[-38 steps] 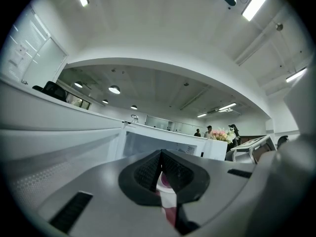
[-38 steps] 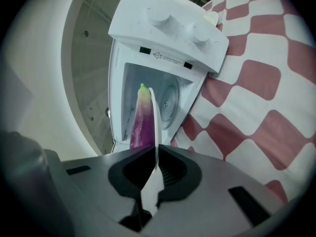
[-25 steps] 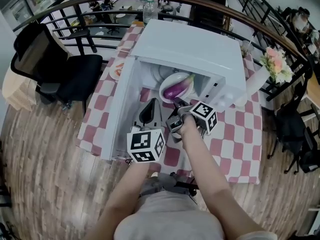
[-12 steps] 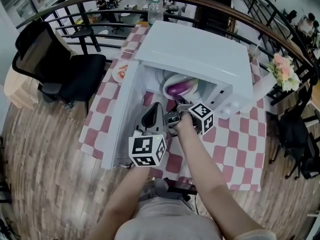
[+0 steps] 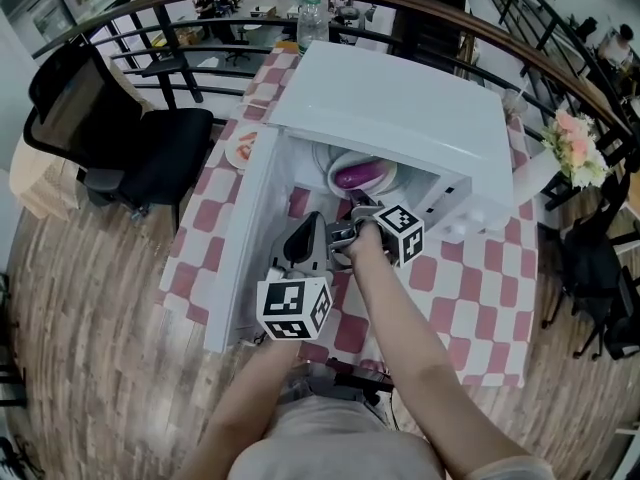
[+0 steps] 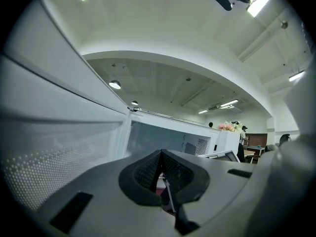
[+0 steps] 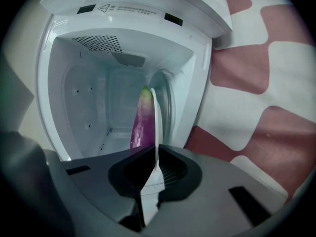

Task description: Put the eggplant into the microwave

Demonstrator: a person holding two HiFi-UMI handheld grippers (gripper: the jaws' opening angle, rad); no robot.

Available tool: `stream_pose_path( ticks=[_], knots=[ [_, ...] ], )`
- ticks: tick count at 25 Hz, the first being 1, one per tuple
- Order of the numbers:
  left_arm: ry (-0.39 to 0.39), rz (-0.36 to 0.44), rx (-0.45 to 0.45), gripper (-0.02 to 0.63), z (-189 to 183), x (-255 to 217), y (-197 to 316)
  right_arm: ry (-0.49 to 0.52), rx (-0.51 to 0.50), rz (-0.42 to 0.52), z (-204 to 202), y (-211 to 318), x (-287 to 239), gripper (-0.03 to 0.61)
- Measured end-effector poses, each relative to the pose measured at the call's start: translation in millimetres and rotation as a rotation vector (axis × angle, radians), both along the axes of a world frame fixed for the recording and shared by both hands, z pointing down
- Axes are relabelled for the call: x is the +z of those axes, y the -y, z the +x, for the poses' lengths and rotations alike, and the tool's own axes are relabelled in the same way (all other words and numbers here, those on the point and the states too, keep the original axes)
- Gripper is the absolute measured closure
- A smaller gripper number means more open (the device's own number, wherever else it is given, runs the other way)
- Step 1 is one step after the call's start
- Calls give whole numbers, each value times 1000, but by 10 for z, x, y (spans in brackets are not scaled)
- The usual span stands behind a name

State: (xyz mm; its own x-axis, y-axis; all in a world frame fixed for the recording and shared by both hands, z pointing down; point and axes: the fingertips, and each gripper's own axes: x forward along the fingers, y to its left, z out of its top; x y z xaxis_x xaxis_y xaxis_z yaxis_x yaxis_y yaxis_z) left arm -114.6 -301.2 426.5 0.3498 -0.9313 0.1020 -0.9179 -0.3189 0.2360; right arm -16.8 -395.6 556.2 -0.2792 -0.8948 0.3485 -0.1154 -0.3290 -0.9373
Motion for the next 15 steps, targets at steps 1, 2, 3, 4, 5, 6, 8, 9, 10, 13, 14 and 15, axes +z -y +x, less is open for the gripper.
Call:
stream_pose_path(
  ticks=[1,2,3,4,5,6,8,9,10,13,14,15],
  knots=[
    [-2,-2,0,611,-6,5,0,3,4,-1,-4,16,4,541],
    [-4,-4,-1,611,-12,11,-1,7,7,-3,-10,31,8,541],
    [-6,-7,-1,611,-17,19,-1,10,8,-7,-14,45,15,541],
    [-8,-9,-2,611,-21,28,-1,13,9,-12,-18,56,22,541],
    [-8,-12,-2,611,-25,35,0,15,10,-17,-22,67,28,541],
    [-9,-13,-2,611,-29,39,3,16,11,-20,-23,80,31,541],
    [-9,-14,-1,611,-38,37,9,11,9,-19,-20,104,29,541],
    [-9,-13,-1,611,-43,35,9,6,4,-16,-18,110,25,541],
    [-9,-13,-1,611,-49,34,7,0,-1,-15,-18,110,22,541],
    [-14,-16,-3,611,-66,39,5,1,-16,-26,-29,69,33,537],
    [-15,-18,-4,611,-69,43,8,10,-19,-27,-35,54,36,518],
    [-16,-20,-4,611,-71,48,13,25,-23,-25,-43,44,37,490]
  ],
)
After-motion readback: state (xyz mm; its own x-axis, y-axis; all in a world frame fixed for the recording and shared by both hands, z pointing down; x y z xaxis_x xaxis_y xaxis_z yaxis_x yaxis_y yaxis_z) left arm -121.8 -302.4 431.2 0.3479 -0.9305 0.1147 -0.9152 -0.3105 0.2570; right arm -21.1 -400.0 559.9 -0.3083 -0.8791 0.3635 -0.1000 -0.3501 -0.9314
